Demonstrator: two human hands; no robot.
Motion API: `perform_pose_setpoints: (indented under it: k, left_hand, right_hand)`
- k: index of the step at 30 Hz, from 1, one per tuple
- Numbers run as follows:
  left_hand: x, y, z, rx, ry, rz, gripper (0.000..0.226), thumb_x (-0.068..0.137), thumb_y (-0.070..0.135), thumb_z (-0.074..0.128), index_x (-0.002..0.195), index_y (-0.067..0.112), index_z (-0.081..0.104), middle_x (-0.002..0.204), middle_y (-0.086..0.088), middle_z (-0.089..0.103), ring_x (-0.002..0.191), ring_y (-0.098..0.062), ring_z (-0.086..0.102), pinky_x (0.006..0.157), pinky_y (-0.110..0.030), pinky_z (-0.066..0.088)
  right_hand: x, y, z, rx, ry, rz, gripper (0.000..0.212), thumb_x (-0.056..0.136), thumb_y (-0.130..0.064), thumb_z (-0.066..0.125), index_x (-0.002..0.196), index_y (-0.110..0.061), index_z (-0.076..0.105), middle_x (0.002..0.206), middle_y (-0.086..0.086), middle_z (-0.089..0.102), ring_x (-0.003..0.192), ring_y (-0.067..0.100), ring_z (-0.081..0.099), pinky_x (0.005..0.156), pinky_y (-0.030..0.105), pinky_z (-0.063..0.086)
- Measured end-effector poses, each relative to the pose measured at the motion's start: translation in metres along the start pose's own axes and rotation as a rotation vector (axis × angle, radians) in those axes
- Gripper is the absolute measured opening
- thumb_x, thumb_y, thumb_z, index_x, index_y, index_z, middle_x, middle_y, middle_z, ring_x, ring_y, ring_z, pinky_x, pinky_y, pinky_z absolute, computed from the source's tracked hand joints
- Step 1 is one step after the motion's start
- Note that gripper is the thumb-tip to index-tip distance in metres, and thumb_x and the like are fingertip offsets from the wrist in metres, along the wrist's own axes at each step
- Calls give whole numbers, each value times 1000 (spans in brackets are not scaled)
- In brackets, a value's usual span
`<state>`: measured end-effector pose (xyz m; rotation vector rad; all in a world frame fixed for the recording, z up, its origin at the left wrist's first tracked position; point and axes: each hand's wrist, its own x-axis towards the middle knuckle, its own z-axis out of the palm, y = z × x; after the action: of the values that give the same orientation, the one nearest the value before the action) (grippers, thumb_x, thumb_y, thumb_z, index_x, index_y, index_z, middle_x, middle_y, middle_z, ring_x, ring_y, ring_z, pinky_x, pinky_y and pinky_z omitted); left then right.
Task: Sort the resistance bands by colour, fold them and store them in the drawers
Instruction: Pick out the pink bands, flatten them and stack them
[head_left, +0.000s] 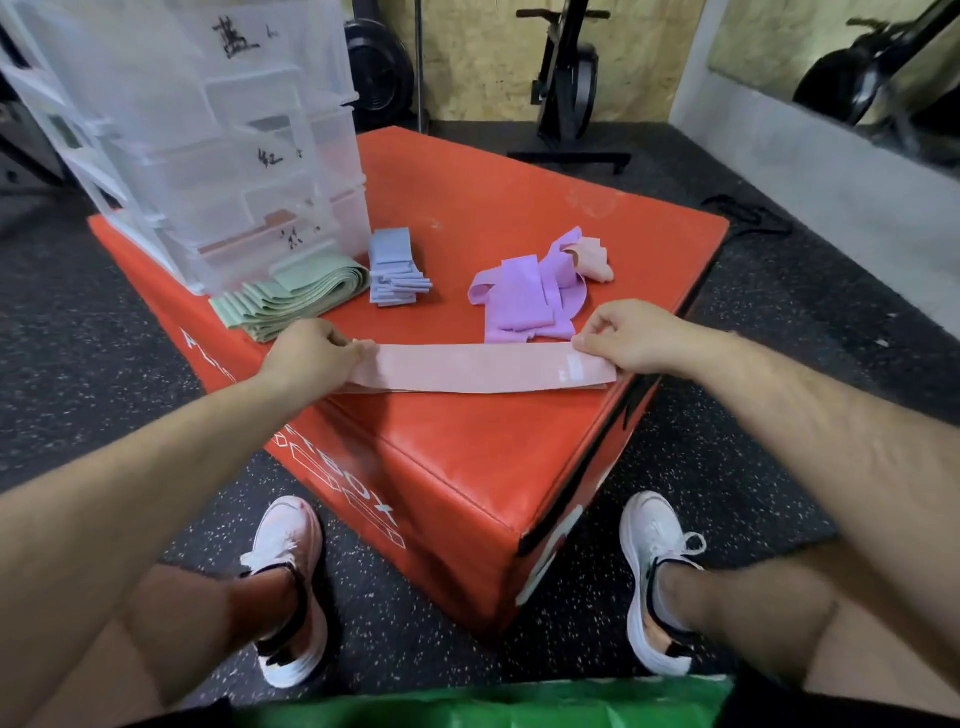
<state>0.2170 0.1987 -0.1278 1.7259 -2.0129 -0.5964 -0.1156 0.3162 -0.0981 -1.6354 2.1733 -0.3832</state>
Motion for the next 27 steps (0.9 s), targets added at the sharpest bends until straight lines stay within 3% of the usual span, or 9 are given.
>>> perform_pose_setpoints:
  k: [2,5,10,13,16,20,23,25,27]
  left_hand:
    - [0,-1,1,18,9,-5,32,89,42,68,79,11,67,68,1,59,73,-23,54,58,-31,31]
    - [2,-2,0,38,-6,-18,34,89,42,68,79,10,68,68,-1,59,74,-25,56,56,-31,30]
    - [2,2,-6,-14,-76,-58,36,86,44,71,82,9,70,79,-10,68,70,-22,57,60,-30,42]
    - [4,0,-9,-81,-114,-101,19,79,26,73,86,9,70,84,-13,72,68,-26,61,71,-37,56]
    - [4,-4,-8,-120,-90,-88,13,74,18,71,86,13,68,86,-12,72,74,-27,65,74,-40,59]
    - [1,-8,-5,-161,-60,-13,22,78,24,74,94,18,60,78,-7,67,65,-24,62,59,-32,49]
    - [1,-10,-4,-46,-53,86,19,79,23,74,90,19,59,74,-3,62,66,-22,57,54,-29,39]
    - [3,-13,-3,21,-26,177,16,78,18,73,87,19,60,78,-4,59,74,-25,56,61,-31,43]
    - [1,-15,-2,57,-11,287,13,80,16,71,89,17,62,87,-2,53,91,-27,52,82,-34,45]
  right_hand:
    - [3,-1,2,-39,24,11,48,97,-42,58,93,5,68,86,21,73,73,34,64,66,36,48]
    - [6,0,1,36,-48,39,55,93,-55,60,91,-1,68,80,14,74,64,20,66,59,29,49]
    - [6,3,-7,218,-233,114,58,79,-66,70,104,-14,68,93,2,70,77,15,68,73,33,60]
    - [2,4,-12,261,-272,115,41,85,-42,77,112,-15,64,99,5,71,79,15,68,72,32,58]
    - [3,8,-9,220,-168,121,31,86,-21,78,112,-18,61,94,9,71,71,19,67,71,37,60]
    - [7,11,0,206,-11,70,20,87,-18,75,99,-19,59,75,10,73,55,19,61,59,30,51]
    - [6,12,6,-15,-11,-4,14,88,-26,73,92,-24,60,76,3,71,65,18,63,61,30,47]
    - [5,13,9,-161,17,-43,10,87,-30,71,88,-27,61,88,0,64,80,22,63,69,32,49]
    - [4,12,8,-189,42,-90,7,83,-34,69,86,-32,63,100,-4,54,88,20,61,81,36,51]
